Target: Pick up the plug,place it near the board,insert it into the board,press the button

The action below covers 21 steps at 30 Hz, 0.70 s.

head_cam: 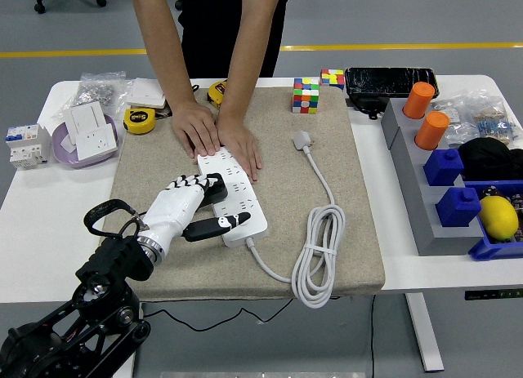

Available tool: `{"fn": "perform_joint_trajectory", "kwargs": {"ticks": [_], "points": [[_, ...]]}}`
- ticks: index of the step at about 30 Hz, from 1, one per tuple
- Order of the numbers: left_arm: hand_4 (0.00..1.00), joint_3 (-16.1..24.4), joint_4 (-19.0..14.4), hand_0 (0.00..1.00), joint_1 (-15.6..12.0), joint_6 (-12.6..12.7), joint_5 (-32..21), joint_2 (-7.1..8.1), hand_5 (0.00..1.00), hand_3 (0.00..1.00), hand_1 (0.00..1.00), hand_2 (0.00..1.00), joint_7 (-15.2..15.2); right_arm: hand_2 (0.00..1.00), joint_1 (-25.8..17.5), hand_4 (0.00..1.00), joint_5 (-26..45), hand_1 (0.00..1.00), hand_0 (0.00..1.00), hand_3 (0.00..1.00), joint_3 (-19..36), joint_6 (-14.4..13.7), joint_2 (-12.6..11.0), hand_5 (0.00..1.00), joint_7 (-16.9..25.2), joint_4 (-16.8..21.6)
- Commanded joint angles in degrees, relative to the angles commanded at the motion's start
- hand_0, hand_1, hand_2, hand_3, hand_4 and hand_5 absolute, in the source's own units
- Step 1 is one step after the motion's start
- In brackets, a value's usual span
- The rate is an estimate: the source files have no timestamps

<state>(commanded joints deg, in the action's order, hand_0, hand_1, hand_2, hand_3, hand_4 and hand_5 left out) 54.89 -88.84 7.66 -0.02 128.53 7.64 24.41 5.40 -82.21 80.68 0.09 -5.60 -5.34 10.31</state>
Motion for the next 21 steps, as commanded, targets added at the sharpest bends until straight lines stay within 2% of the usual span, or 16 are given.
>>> {"fn": "perform_joint_trajectory", "kwargs": {"ticks": [11,21], "points": [[0.998,-0.1,1.1,0.998,0.3,-0.3,0.1,-0.19,0.998,0.89,0.998,0.951,-0.2,0.717,0.1,0.998,-0.1,0.725,0.873,0.709,0.4,0.0,0.0,0.669,0.0,0.0],[0.998,0.3,0.2,0.998,0.3,0.2,0.3,-0.06,0.998,0.89,0.998,0.951,-0.7,0.716,0.2,0.998,0.3,0.725,0.873,0.709,0.2,0.0,0.1,0.669,0.1,0.0]]}}
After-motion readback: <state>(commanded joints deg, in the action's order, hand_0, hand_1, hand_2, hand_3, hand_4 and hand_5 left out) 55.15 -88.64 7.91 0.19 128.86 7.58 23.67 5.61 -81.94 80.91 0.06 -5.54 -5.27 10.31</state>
